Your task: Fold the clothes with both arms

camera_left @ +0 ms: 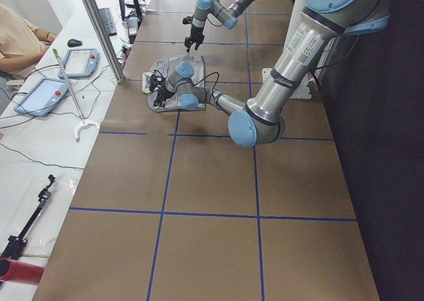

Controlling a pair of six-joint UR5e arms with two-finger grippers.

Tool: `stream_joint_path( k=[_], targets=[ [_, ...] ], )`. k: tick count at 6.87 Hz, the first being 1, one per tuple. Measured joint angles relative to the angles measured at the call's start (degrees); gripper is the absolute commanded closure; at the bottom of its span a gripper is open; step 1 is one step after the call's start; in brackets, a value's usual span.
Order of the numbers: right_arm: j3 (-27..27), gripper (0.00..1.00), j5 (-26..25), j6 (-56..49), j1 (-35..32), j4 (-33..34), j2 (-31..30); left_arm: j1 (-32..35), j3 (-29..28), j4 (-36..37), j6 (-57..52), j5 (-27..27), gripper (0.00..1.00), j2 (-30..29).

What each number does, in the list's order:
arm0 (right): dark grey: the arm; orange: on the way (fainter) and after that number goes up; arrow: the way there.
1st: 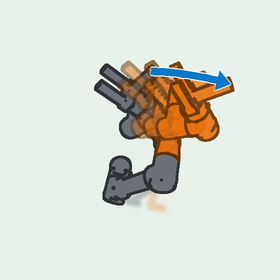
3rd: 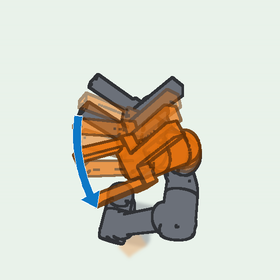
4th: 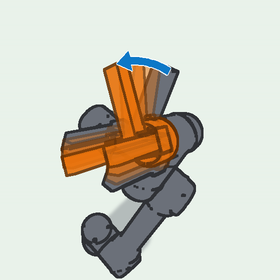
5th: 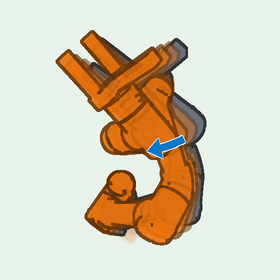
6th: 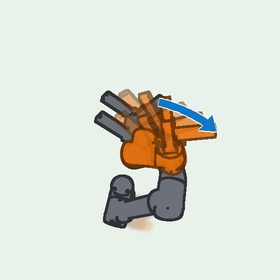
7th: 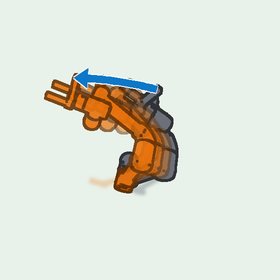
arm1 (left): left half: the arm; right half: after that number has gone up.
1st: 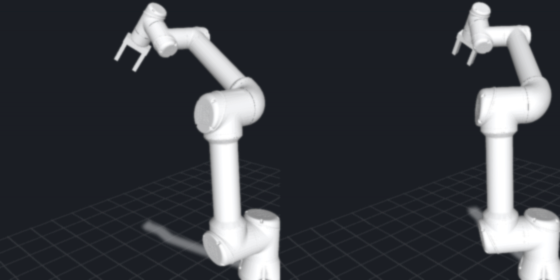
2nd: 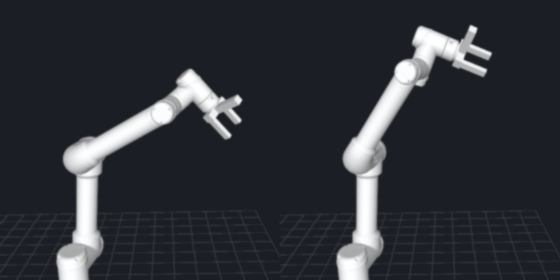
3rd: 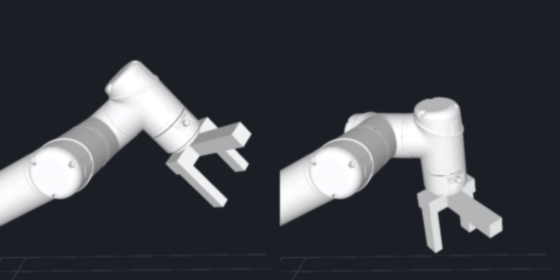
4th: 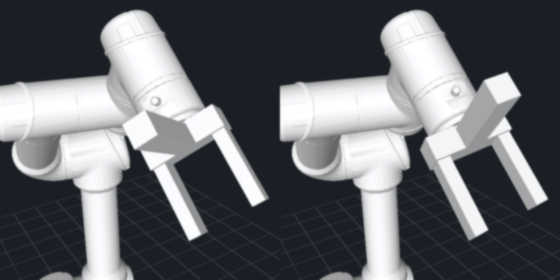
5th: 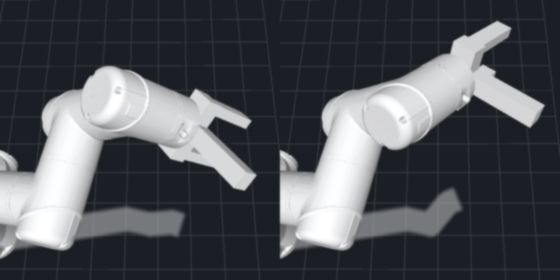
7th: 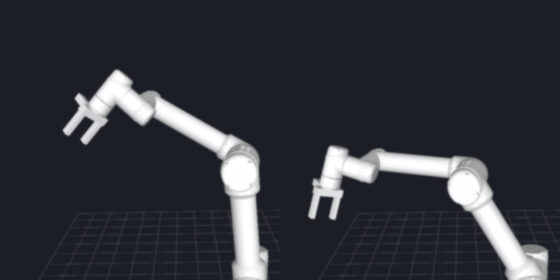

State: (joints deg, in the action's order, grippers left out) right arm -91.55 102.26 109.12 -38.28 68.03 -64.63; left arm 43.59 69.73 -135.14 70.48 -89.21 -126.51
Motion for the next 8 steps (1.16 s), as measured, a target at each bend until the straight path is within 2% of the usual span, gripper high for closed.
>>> stream_joint_path(
  k=[3,5,6,7,8],
  targets=[
    [0.03,0.25,-1.28,0.3,2.46,-0.08,-0.9,-0.07,0.05,-0.03,0.01,0.0,0.75,0.04],
    [0.18,0.57,-1.95,0.33,3.54,-0.03,-0.94,-0.08,0.06,-0.03,0.01,0.0,0.75,0.04],
    [0.24,0.86,-2.09,0.68,3.78,-0.01,-0.94,-0.08,0.06,-0.03,0.01,0.0,0.75,0.04],
    [0.28,1.0,-2.13,1.45,3.96,0.0,-0.94,-0.08,0.06,-0.03,0.01,0.0,0.75,0.04],
    [0.28,1.0,-2.13,2.11,4.1,-0.02,-0.9,-0.08,0.06,-0.03,0.01,0.0,0.75,0.04]
  ],
)
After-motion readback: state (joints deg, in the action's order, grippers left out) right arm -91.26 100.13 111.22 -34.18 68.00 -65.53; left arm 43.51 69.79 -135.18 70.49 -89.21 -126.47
